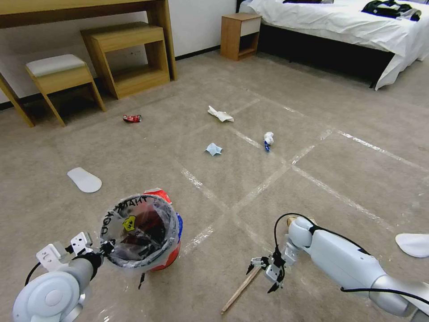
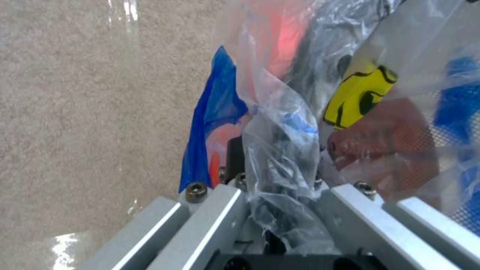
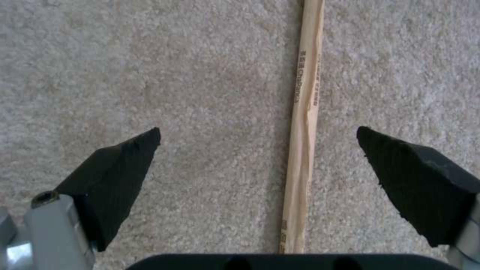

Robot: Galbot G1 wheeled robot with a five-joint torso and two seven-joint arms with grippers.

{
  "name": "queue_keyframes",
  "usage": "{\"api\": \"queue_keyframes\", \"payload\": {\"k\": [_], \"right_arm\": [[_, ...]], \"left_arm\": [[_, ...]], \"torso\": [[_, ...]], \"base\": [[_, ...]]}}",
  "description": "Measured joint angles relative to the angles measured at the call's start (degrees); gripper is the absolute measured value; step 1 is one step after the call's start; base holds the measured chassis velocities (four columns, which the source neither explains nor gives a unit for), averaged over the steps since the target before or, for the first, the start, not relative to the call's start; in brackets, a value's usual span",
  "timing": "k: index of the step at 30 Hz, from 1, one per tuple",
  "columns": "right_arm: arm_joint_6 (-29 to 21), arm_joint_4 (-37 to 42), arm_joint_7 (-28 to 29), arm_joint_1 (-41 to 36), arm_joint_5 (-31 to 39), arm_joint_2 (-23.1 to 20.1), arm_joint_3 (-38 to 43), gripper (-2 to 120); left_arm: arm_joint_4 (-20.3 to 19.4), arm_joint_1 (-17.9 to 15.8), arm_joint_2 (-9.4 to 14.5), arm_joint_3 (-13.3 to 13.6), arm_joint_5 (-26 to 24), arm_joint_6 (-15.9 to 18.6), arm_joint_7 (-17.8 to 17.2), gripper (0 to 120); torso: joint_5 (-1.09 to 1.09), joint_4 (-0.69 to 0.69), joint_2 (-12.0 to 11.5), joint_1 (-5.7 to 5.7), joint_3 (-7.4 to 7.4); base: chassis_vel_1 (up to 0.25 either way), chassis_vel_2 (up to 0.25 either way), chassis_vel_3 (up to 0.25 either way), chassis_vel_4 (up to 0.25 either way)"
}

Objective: Pick up the trash bin and place the garbage on the floor into it.

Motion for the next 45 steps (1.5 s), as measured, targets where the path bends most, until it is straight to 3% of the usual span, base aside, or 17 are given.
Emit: {"api": "queue_keyframes", "payload": {"k": [22, 27, 45], "right_arm": [[0.0, -2.9, -0.2, 1.4, -0.2, 2.7, -0.9, 100], [0.0, -3.4, -0.2, 1.4, -0.1, 2.7, -0.9, 86], [0.0, -3.1, -0.1, 1.0, 0.2, 2.2, -0.5, 64]], "left_arm": [[0.6, -0.2, -1.2, 0.5, 1.8, 0.0, 1.2, 0], [0.6, -0.4, -1.1, 0.7, 1.8, 0.0, 1.3, 0], [0.2, 0.1, -1.4, 1.2, 3.1, 0.0, 2.5, 0]], "torso": [[0.00, 0.00, 0.0, 0.00, 0.00], [0.00, 0.00, 0.0, 0.00, 0.00], [0.00, 0.00, 0.0, 0.00, 0.00]], "base": [[0.000, 0.000, 0.000, 0.000], [0.000, 0.000, 0.000, 0.000], [0.000, 0.000, 0.000, 0.000]]}}
